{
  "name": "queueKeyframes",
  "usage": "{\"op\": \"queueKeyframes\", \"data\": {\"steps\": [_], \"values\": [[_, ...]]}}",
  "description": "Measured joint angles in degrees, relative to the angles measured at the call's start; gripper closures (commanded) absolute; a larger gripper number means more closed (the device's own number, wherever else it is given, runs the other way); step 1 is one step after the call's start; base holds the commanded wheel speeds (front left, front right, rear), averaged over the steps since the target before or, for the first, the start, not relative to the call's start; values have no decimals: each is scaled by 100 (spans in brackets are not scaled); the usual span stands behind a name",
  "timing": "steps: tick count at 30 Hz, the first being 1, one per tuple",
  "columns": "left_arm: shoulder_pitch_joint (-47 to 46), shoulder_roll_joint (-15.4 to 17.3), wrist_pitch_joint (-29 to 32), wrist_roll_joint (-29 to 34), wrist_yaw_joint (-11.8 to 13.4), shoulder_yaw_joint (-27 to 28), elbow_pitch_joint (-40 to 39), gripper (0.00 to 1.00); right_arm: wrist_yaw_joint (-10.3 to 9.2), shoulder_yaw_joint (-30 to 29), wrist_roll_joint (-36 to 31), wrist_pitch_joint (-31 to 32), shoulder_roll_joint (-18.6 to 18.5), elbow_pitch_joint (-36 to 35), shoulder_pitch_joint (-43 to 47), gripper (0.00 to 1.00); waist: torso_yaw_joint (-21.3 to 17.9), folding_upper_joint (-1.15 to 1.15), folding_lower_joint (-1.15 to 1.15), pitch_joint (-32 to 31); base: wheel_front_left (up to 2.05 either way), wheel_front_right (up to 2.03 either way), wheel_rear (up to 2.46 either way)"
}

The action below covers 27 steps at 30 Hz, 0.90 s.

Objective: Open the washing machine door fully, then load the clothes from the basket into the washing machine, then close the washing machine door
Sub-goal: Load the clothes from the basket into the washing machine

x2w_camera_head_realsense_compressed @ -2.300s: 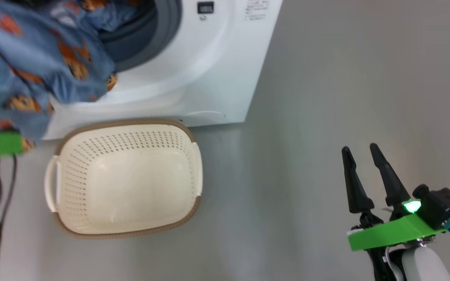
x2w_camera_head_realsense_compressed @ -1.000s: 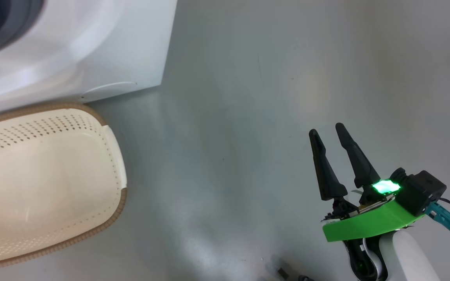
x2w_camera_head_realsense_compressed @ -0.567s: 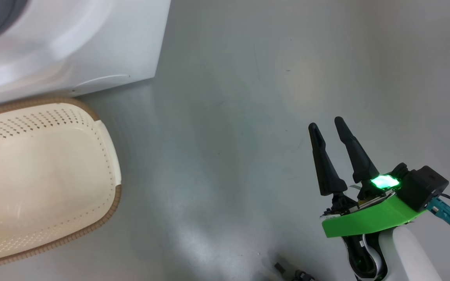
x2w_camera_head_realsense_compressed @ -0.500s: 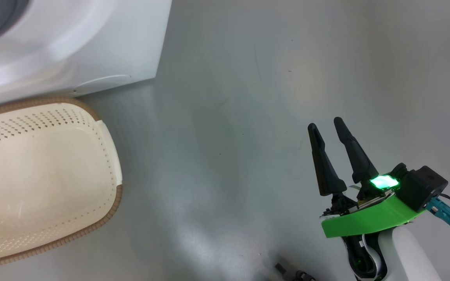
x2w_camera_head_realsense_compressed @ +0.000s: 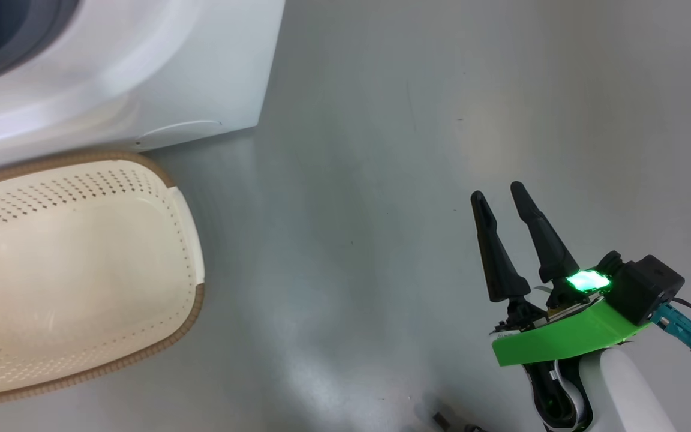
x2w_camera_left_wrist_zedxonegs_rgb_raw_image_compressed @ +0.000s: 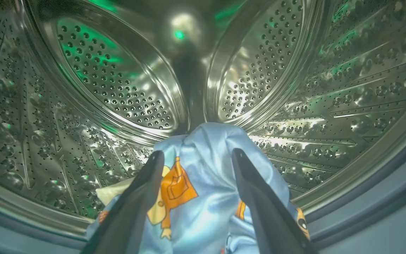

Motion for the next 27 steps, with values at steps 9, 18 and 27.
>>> {"op": "queueKeyframes", "data": {"steps": [9,18,27], "values": [[556,-265,0,-27,0,514,-539,0,0,-65,-33,0,-1,11,-2,0,174,0,0,-67,0,0,0],[1803,-754,0,375,0,1084,-1530,0,0,-243,-271,0,-2,42,-2,0,463,0,0,-230,0,0,0],[3167,-1252,0,832,0,1680,-2397,0,0,-434,-464,0,-5,121,4,0,757,0,0,-488,0,0,0]]}}
